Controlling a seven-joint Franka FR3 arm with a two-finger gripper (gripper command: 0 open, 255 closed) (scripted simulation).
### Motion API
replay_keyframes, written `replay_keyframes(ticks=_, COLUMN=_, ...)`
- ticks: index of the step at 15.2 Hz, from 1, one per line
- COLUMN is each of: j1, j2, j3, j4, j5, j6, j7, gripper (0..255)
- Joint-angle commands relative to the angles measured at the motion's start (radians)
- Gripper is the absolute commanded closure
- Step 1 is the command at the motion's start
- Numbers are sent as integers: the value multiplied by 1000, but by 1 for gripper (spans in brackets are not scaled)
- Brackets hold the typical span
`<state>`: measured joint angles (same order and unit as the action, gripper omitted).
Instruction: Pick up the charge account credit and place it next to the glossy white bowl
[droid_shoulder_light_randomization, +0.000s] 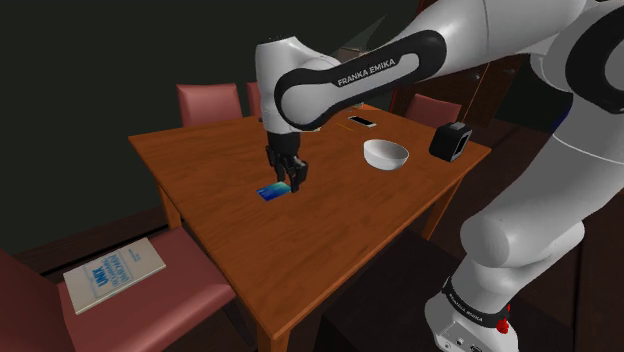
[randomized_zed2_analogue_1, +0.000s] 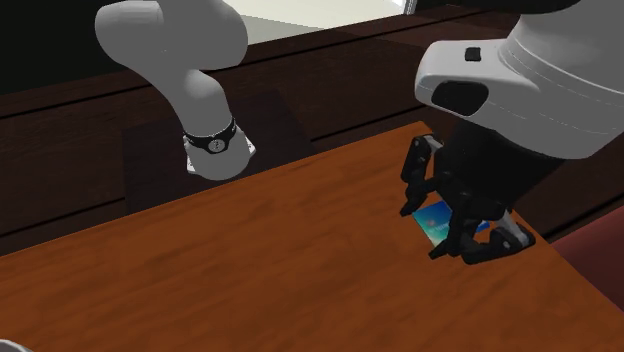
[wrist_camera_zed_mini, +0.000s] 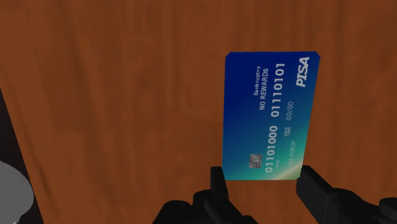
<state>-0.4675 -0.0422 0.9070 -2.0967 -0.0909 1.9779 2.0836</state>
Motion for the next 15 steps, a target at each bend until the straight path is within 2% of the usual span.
replay_keyframes(ticks=1, j1=-2, j2=-20, j3=-5, j4=15, j5=17, j6=-26, j7=-17, gripper=255)
replay_keyframes(ticks=9, j1=-3, j2=-63, j3=-18, j4=92, j5=52, j6=-128, j7=-53, gripper=255)
replay_keyframes(ticks=15, j1=-65, j2=-79, j3=-107, j4=68, j5=45, j6=-104, j7=-201, gripper=255)
